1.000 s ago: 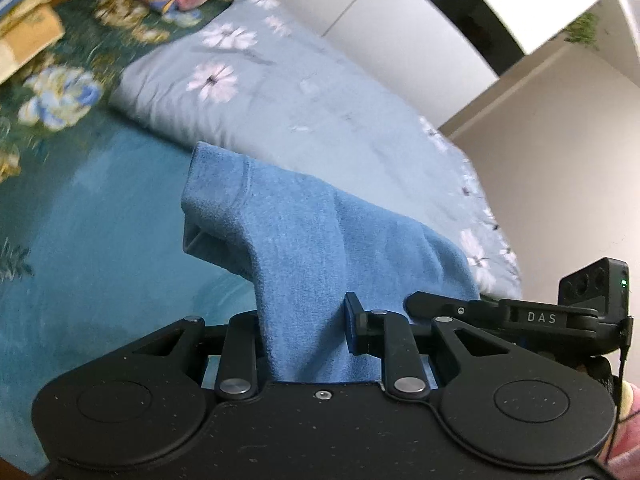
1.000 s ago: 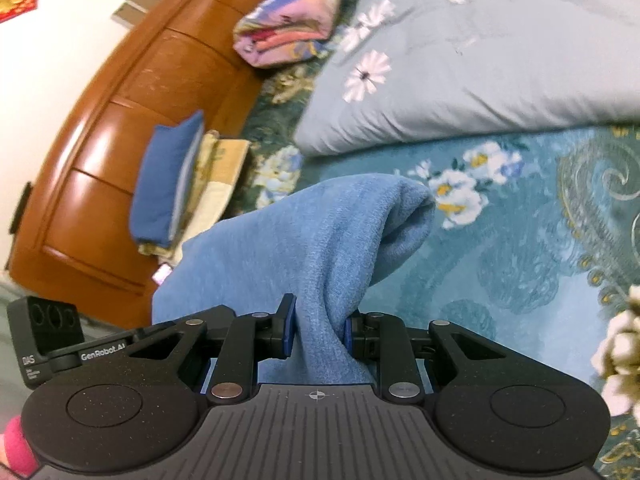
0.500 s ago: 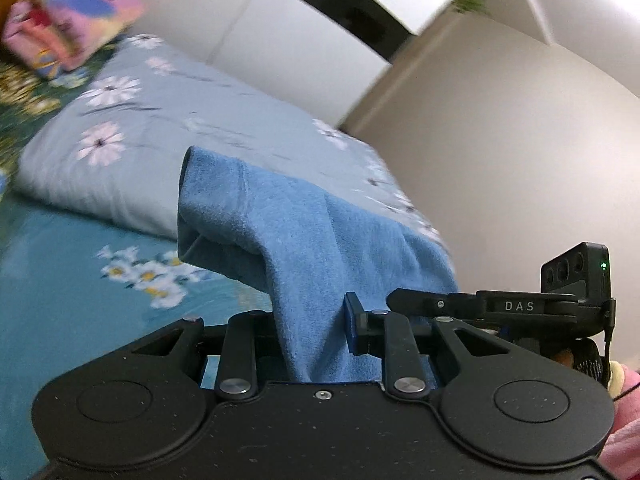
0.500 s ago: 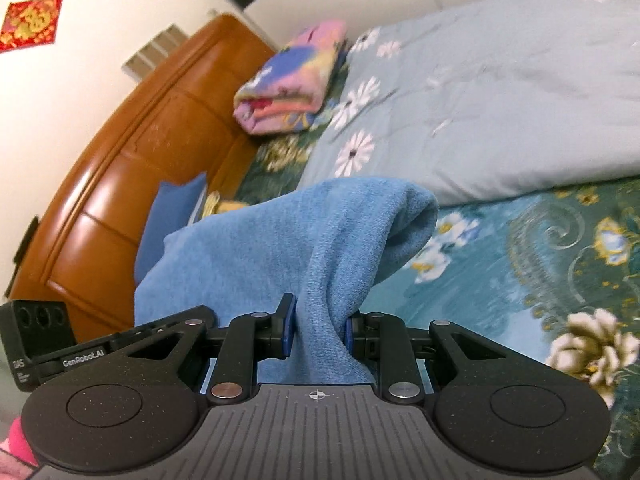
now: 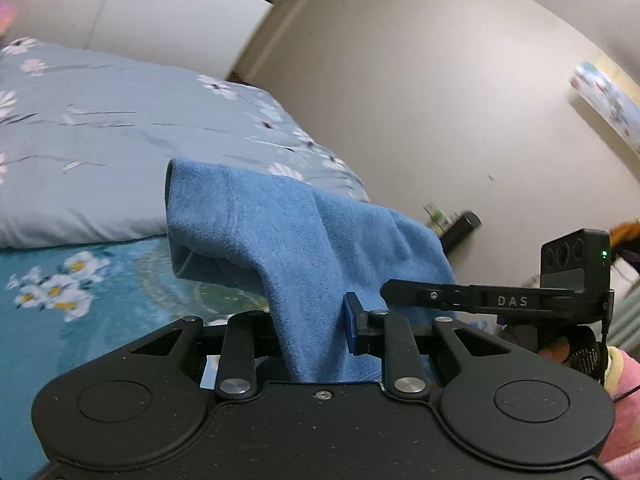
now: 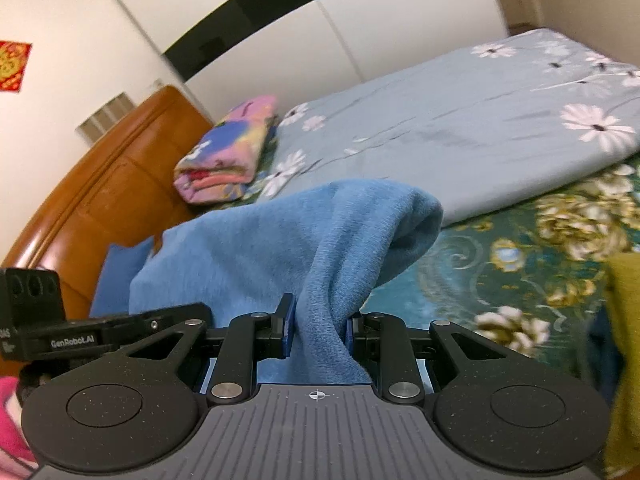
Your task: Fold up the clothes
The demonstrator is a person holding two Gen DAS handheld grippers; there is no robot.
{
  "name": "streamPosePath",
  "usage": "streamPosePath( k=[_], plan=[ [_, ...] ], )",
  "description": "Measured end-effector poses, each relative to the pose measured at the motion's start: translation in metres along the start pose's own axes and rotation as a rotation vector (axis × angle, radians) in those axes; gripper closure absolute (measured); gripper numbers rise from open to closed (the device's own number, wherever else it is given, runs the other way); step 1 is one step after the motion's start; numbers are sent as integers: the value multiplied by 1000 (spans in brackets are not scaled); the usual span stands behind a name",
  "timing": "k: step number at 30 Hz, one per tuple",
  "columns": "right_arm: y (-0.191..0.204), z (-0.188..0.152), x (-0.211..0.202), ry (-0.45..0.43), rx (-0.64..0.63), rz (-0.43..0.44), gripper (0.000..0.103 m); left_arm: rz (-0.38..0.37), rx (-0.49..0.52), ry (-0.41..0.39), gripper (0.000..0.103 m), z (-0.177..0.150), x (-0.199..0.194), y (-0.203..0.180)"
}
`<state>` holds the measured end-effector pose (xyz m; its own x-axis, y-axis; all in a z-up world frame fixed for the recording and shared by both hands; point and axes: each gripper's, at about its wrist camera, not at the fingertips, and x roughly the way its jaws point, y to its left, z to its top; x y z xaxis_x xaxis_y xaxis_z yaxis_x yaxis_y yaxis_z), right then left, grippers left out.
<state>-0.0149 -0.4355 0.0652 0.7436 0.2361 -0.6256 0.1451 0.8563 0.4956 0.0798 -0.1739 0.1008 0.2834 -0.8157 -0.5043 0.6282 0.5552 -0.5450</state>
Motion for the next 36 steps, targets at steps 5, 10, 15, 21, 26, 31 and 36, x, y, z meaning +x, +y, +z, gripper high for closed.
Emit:
streamPosePath(
  k=[5, 10, 15, 21, 26, 31, 36],
  plan=[
    [-45, 6, -30, -47, 31, -35, 82, -36, 66, 34, 80, 13, 49, -46],
    [-114, 10, -65, -69, 68, -56, 82, -64, 89, 53, 81, 18, 125, -100],
    [-202, 27, -104, -29, 76, -87, 82, -81, 71, 90, 80, -3, 220, -153],
    [-298, 44, -140, 39, 84, -104, 82, -36, 107, 169, 80, -34, 315, -210],
    [-357, 50, -144, 93, 91, -78, 82, 16, 116, 234, 80, -48, 366, -226],
    [-399, 45, -137, 127, 126, -33, 82, 66, 128, 282, 79, -54, 396, -229],
    [-428, 33, -123, 166, 155, -7, 82, 108, 127, 333, 79, -60, 416, -218]
  ],
)
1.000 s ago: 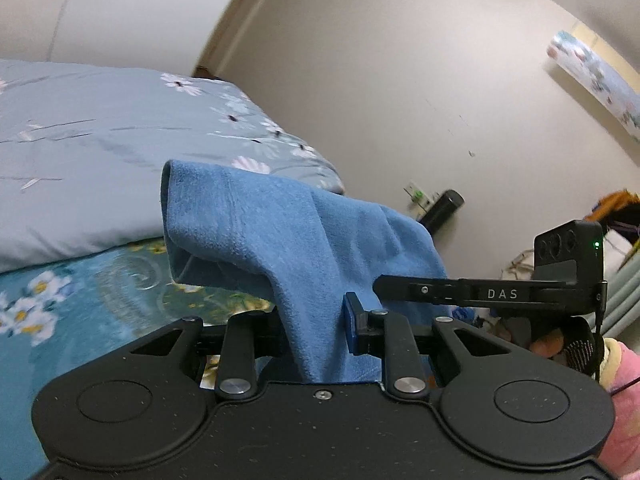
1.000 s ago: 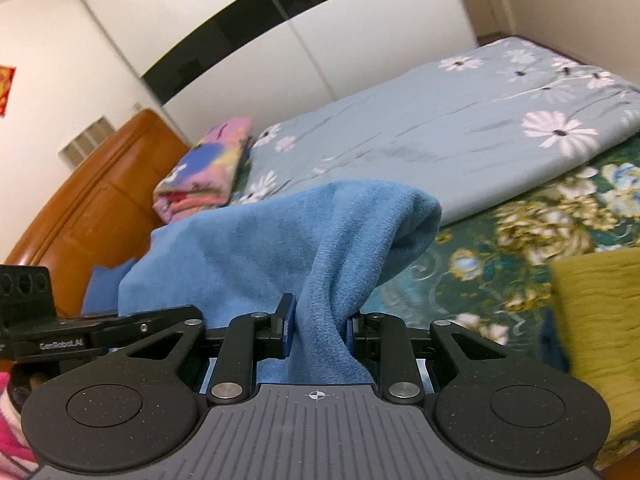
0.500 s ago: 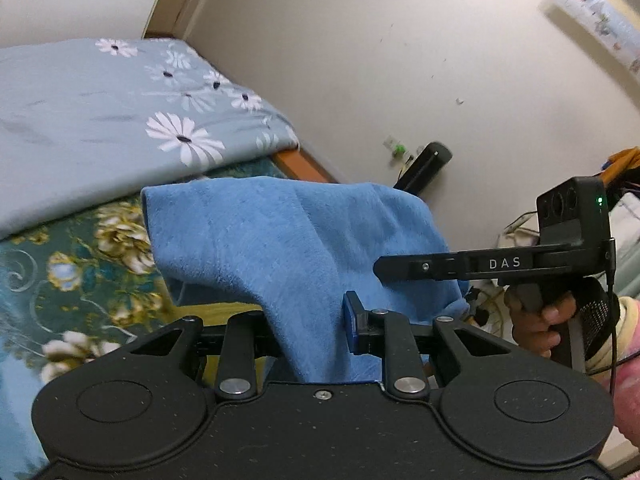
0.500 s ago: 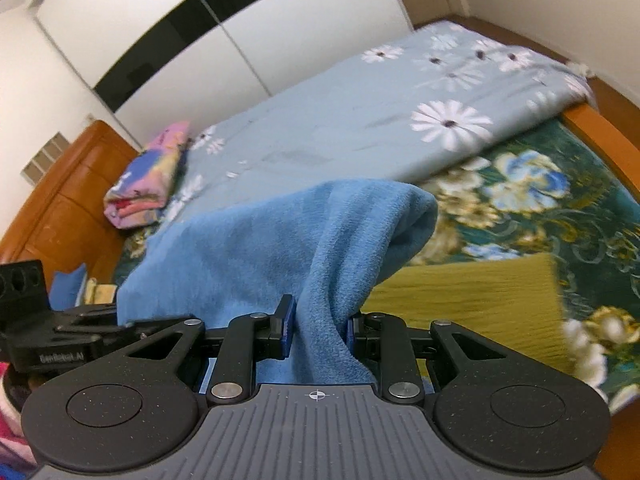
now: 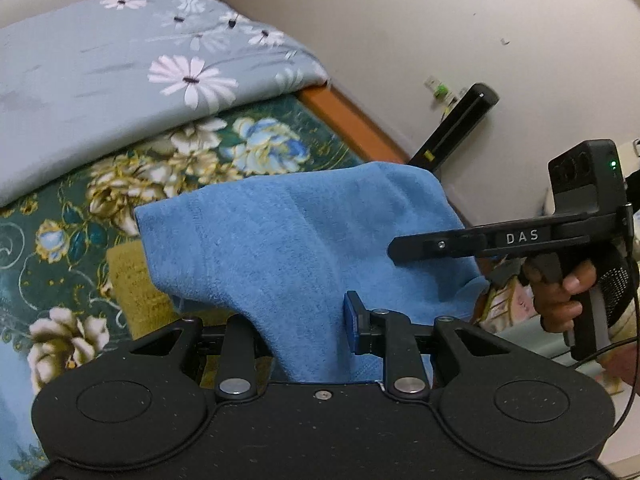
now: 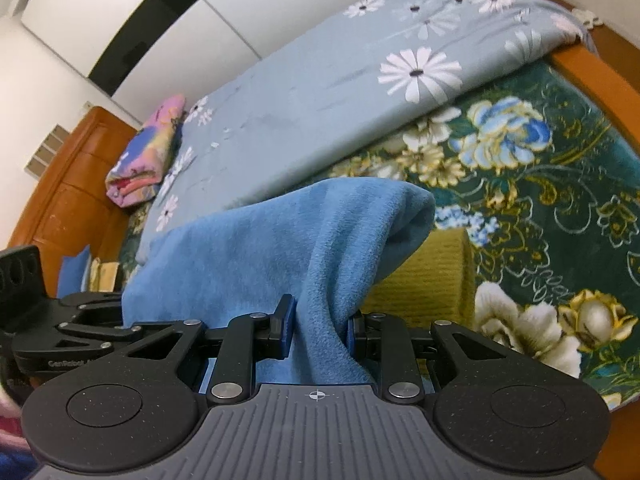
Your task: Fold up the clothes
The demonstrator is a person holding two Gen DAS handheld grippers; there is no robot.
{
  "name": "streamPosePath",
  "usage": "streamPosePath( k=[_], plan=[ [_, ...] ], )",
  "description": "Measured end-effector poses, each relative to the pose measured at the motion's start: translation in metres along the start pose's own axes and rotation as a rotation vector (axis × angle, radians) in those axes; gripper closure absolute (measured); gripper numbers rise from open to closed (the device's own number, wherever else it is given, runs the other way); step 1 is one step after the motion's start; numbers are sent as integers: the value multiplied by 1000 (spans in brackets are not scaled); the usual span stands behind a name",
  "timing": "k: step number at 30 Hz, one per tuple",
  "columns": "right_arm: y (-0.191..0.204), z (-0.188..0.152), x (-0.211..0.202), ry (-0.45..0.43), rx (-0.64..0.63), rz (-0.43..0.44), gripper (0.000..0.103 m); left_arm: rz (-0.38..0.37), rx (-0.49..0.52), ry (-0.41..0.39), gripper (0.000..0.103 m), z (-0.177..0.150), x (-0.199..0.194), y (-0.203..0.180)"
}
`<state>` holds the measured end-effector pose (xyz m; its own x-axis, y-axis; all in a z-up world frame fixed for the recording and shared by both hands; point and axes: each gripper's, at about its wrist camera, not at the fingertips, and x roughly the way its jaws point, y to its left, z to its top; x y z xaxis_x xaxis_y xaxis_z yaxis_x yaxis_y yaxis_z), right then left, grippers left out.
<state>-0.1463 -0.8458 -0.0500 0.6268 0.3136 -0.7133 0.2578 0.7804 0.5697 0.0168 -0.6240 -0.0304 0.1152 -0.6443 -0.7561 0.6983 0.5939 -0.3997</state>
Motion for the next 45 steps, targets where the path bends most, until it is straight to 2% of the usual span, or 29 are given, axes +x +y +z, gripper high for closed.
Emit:
streamPosePath(
  k=[10, 16, 24, 28, 35, 38, 40, 43, 45],
  plan=[
    [-26, -6, 29, 47, 48, 7, 79, 57, -55, 88, 74, -8, 28, 28],
    [-34, -6, 32, 58, 62, -5, 77, 63, -46, 102, 68, -12, 30, 34],
    [-30, -4, 30, 56, 47, -27, 76, 47, -61, 104, 68, -13, 22, 38],
    [-23, -3, 21, 44, 14, -55, 68, 27, -58, 112, 59, -14, 12, 37],
    [-6, -6, -2, 5, -47, -102, 59, 25, -79, 58, 52, -19, -17, 45],
    [6, -8, -12, -16, -78, -127, 48, 49, -106, 24, 45, -20, -33, 53],
    [17, -9, -18, -30, -103, -139, 46, 73, -120, -5, 41, -23, -45, 59],
    [35, -9, -24, -56, -132, -143, 35, 103, -132, -46, 35, -27, -65, 70],
    [52, -10, -25, -70, -150, -141, 35, 120, -136, -69, 33, -32, -79, 78]
  ],
)
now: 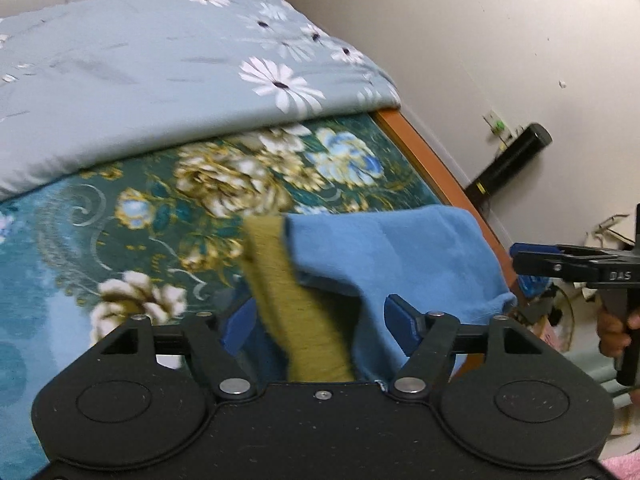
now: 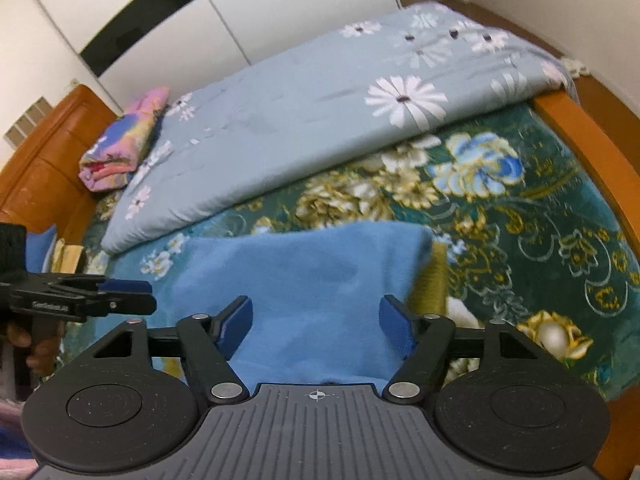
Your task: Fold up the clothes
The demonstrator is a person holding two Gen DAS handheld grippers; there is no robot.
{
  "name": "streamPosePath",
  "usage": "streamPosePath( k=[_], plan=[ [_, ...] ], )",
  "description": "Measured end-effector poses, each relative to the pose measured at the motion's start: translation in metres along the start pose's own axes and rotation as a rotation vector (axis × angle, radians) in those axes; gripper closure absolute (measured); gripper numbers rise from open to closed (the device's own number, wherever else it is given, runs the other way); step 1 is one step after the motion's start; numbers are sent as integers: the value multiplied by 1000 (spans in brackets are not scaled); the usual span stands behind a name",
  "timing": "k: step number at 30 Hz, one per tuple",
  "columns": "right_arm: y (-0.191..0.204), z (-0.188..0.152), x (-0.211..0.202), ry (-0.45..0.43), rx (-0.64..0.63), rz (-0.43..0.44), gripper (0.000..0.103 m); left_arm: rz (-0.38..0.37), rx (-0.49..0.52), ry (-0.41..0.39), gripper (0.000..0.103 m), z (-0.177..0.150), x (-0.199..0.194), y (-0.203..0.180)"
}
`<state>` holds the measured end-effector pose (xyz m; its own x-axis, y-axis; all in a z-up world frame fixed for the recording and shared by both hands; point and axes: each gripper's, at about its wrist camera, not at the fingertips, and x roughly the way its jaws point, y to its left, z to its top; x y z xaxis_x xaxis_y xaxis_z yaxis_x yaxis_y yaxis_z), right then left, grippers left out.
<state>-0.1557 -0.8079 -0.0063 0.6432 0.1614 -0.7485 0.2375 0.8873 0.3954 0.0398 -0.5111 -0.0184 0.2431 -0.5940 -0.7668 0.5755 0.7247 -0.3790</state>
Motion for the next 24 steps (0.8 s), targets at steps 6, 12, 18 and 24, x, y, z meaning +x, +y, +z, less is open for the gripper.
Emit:
streamPosePath(
  k=[6, 12, 18, 24],
  plan=[
    [62, 6, 2, -31, -65, 17, 20, 22, -8, -63, 23, -11, -41, 41],
    [149, 3, 29, -27, -122, 37, 8, 93, -2, -128, 14, -38, -98, 101],
    [256, -20, 77, -13, -169, 77, 0, 214, -36, -183, 7, -76, -159, 180],
    [354, -49, 133, 75, -219, 105, 0, 297, -134, -212, 2, -106, -212, 249]
  ],
)
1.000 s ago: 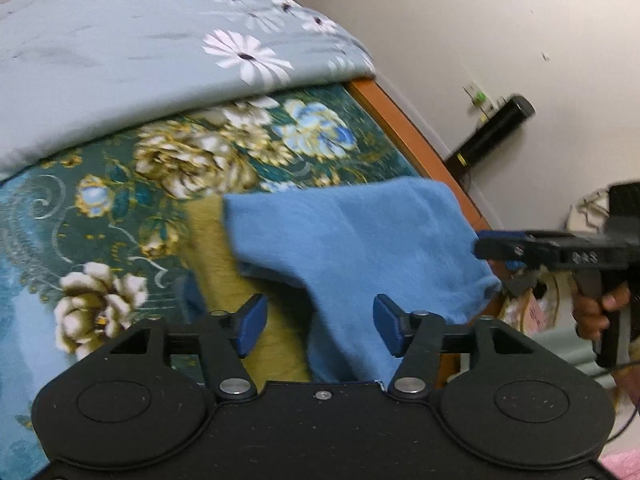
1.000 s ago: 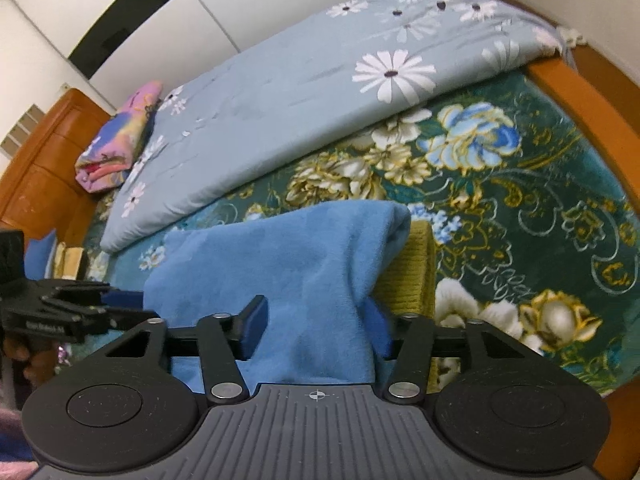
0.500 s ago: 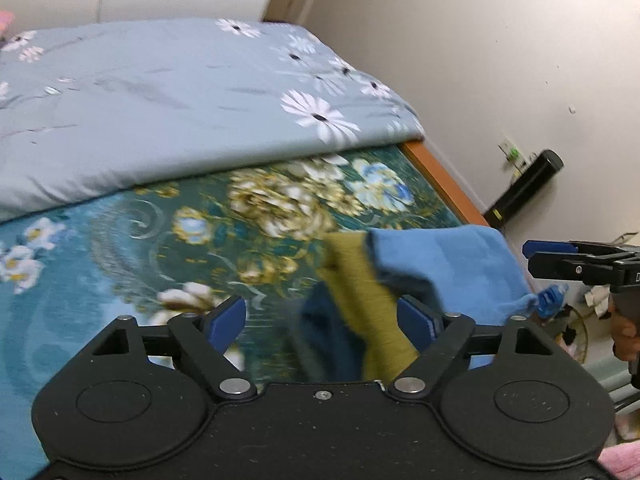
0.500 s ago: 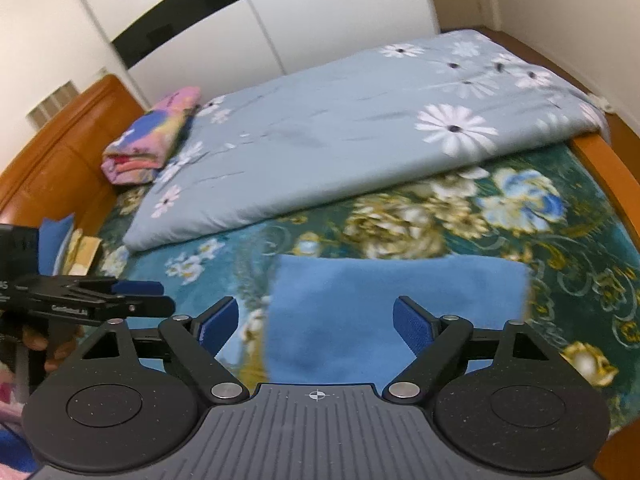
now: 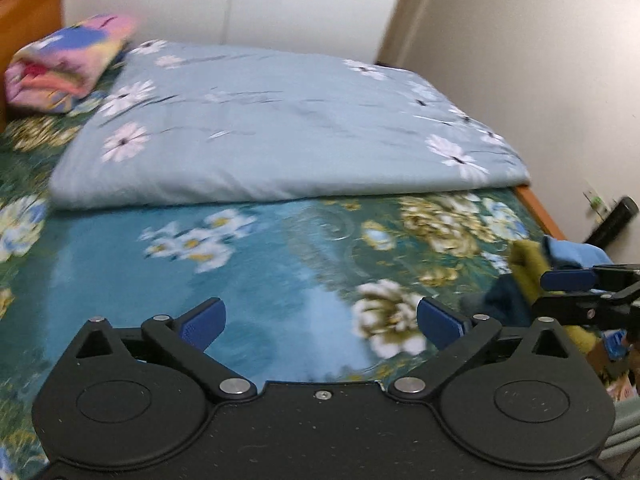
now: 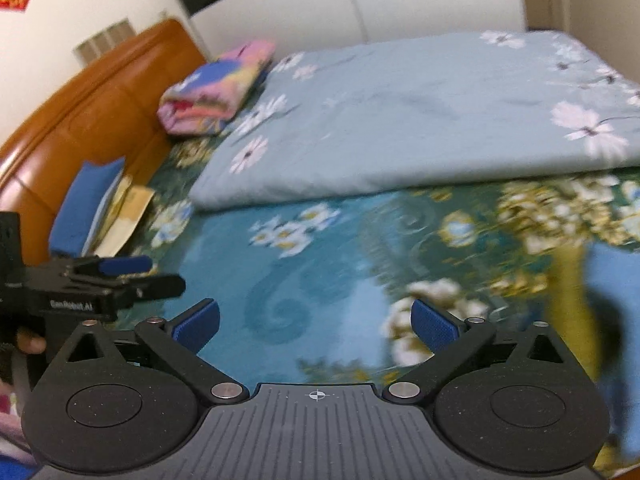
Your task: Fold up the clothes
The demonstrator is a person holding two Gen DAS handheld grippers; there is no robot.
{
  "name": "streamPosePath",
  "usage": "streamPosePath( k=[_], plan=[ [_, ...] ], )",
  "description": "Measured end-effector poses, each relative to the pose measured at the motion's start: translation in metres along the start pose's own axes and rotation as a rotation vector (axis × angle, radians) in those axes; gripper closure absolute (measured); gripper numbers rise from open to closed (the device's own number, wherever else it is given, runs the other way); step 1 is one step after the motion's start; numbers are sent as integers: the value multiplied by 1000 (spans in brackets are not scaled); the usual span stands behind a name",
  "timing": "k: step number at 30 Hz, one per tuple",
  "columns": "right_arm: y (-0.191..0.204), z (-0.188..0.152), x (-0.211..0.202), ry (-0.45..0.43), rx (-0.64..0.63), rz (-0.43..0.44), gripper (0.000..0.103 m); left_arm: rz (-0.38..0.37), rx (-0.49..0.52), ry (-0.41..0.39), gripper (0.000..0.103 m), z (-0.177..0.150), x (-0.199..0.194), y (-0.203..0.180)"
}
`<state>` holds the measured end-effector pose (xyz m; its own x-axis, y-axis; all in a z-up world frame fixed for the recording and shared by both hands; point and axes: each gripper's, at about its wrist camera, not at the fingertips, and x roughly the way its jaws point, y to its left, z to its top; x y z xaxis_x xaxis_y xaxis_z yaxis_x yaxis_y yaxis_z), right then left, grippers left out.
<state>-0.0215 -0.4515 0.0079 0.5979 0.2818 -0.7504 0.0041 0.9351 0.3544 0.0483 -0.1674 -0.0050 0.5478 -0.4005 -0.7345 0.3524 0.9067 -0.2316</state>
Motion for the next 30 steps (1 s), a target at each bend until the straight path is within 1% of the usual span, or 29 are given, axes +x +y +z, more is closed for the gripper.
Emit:
streamPosePath(
  k=[2, 6, 10, 13, 16, 17, 19, 21, 24, 27, 30],
  plan=[
    [26, -1, 16, 27, -27, -3, 0, 31, -22, 2, 2, -9, -7, 21],
    [67, -4, 44, 73, -52, -10, 0, 80, -60, 7, 2, -28, -18, 50],
    [92, -8, 67, 87, -33, -31, 0, 122, -99, -8, 2, -41, -27, 71],
    [105, -13, 80, 74, -14, -78, 0, 150, -151, -10, 2, -47, -30, 81],
    [115, -17, 88, 63, -10, -133, 0, 182, -190, -8, 2, -49, -31, 84],
    [117, -19, 91, 72, -22, -133, 0, 192, -199, -7, 2, -49, -31, 84],
    [119, -20, 95, 96, -52, -105, 0, 211, -215, -5, 2, -50, -32, 85],
    [121, -21, 98, 115, -79, -78, 0, 215, -231, -7, 2, -50, -36, 84],
    [120, -17, 102, 119, -67, -75, 0, 229, -252, -19, 2, -51, -41, 84],
    [116, -15, 101, 114, -58, -54, 0, 271, -282, -21, 2, -51, -41, 81],
    [111, -15, 98, 110, -64, -46, 0, 314, -275, -15, 2, -52, -40, 76]
  ],
)
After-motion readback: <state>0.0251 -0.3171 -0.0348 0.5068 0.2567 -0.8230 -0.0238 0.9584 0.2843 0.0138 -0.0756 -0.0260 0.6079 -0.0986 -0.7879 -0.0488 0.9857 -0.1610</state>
